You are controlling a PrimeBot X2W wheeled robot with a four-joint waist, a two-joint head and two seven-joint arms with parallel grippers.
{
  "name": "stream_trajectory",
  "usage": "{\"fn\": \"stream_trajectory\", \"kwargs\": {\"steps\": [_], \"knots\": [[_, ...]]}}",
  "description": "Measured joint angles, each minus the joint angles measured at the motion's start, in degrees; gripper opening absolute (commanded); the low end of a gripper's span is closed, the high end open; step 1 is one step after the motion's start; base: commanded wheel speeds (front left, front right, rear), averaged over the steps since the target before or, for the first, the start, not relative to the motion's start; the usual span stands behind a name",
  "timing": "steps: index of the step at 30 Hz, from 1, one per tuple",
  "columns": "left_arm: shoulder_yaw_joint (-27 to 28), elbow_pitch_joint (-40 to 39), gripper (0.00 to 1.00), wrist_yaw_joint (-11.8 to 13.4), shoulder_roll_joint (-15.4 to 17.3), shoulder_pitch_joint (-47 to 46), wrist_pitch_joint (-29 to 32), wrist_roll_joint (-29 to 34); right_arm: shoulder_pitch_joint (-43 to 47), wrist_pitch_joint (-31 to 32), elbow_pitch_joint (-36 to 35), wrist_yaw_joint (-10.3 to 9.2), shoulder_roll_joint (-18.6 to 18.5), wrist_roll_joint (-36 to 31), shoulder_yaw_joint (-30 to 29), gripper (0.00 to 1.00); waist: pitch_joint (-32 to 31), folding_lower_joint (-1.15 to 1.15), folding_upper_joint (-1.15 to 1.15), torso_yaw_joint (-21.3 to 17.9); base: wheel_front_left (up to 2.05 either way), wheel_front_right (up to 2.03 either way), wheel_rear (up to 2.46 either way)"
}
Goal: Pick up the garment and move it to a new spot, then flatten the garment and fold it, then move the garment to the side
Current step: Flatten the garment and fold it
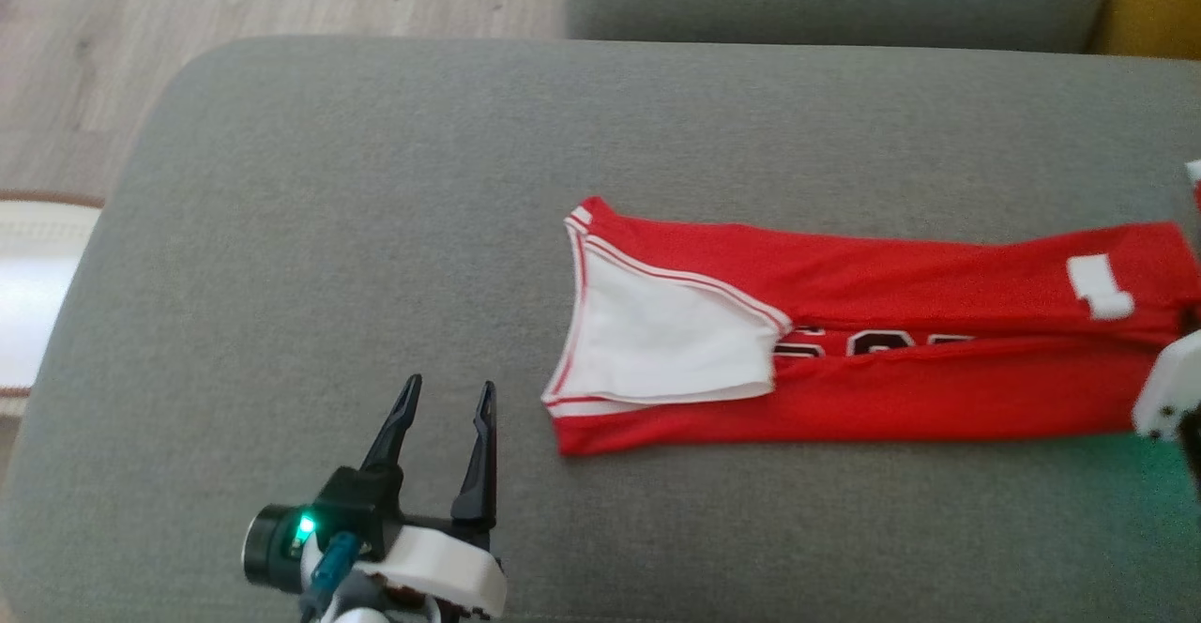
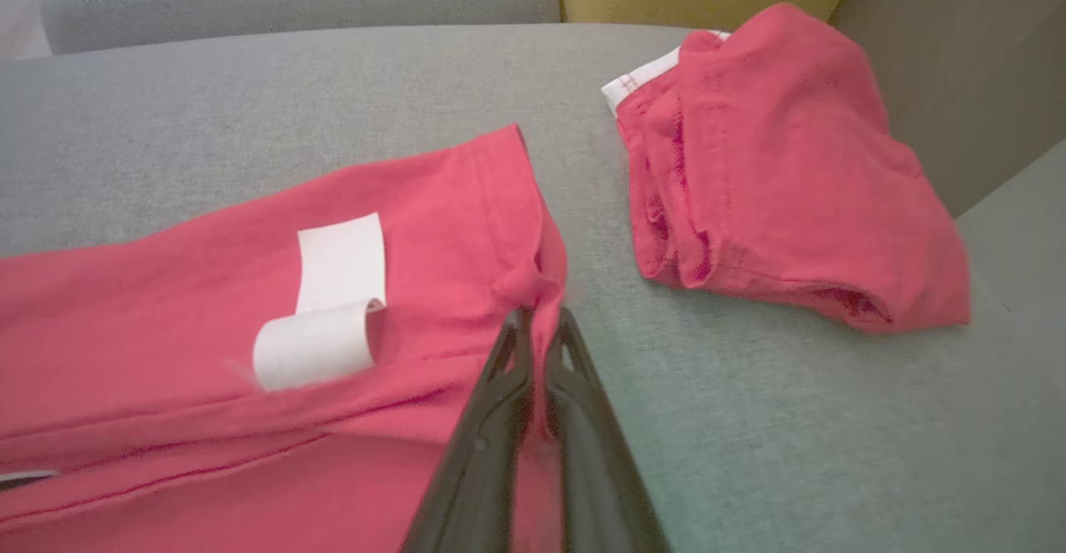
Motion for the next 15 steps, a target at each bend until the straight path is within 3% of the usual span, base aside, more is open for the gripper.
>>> {"fn": "stream_trajectory", "kwargs": {"steps": [8,15], "knots": [[0.13,0.22,1.0,-0.21,-0.03,0.0,0.0,0.48,0.25,4.68,-9.45,0.0,-2.87,1.67,1.23,0.0,-1.35,0.0,0.0,-2.67,0.0,0.0,0.0],[0.05,0.94,1.0,-0.45,-0.03,0.15,0.0,0.48,3.04,8.09,-21.35,0.0,2.83,5.6,5.36,0.0,-3.51,0.0,0.0,-2.67,0.0,0.0,0.0]]}}
